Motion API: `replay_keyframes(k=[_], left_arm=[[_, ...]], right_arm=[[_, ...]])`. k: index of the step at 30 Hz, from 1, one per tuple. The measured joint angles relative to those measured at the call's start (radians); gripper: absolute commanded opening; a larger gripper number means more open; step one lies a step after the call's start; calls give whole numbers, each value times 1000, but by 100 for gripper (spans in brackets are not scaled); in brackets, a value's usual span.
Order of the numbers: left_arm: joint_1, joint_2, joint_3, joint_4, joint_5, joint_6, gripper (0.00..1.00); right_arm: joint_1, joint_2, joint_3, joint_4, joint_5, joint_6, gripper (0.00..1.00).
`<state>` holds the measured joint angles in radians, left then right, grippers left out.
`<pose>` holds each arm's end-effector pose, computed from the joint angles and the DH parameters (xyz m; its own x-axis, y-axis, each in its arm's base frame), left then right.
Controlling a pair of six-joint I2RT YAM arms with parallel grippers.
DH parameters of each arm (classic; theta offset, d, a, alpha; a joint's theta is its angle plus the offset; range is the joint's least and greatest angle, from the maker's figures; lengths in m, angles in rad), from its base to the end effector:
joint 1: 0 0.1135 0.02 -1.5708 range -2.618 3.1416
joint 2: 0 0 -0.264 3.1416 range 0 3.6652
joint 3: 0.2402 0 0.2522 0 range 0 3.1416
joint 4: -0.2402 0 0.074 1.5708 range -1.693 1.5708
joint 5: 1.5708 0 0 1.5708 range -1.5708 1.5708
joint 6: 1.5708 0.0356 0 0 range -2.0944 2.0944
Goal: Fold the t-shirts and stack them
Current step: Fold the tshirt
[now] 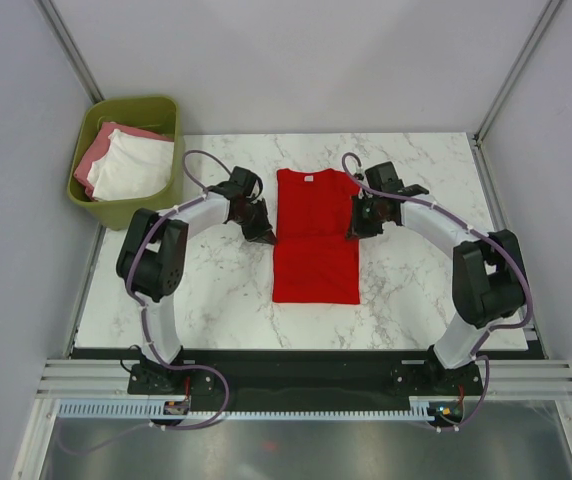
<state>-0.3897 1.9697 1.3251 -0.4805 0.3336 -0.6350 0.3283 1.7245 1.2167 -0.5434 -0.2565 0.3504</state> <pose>0.3663 -0.1631 0.1604 -0.9623 -0.2107 -0.1718 -0.1010 0.8638 -0.4936 0.3355 0.1238 0.2136 -0.9197 0.0375 -0.3908 -0.1229 0.9179 0.3773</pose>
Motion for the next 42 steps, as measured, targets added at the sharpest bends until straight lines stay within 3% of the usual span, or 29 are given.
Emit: replay_keyframes(k=[10, 20, 22, 23, 24, 27, 32, 35, 42], left_arm=[[0, -143, -36, 2, 9, 1, 2], [-1, -47, 28, 2, 16, 2, 2], [-1, -12, 52, 3, 16, 5, 11], [-1, 3, 62, 3, 16, 8, 21], [-1, 16, 71, 2, 16, 10, 38], [-1, 34, 86, 2, 10, 16, 56], [1, 32, 87, -3, 9, 16, 63], [1, -4, 68, 0, 8, 16, 64], [-6, -280, -150, 11, 9, 10, 68]], right_arm=[[-2, -113, -36, -14, 50, 12, 0], [-27, -45, -36, -14, 99, 17, 0], [-29, -5, -22, -13, 109, 18, 3], [-30, 8, -18, -11, 113, 19, 21], [-32, 25, -11, -12, 119, 21, 25], [-36, 59, 11, -11, 135, 24, 38], [-45, 63, 16, -10, 151, 23, 60], [-48, 28, 5, -5, 154, 24, 68], [-52, -209, -168, 13, 122, 38, 61]])
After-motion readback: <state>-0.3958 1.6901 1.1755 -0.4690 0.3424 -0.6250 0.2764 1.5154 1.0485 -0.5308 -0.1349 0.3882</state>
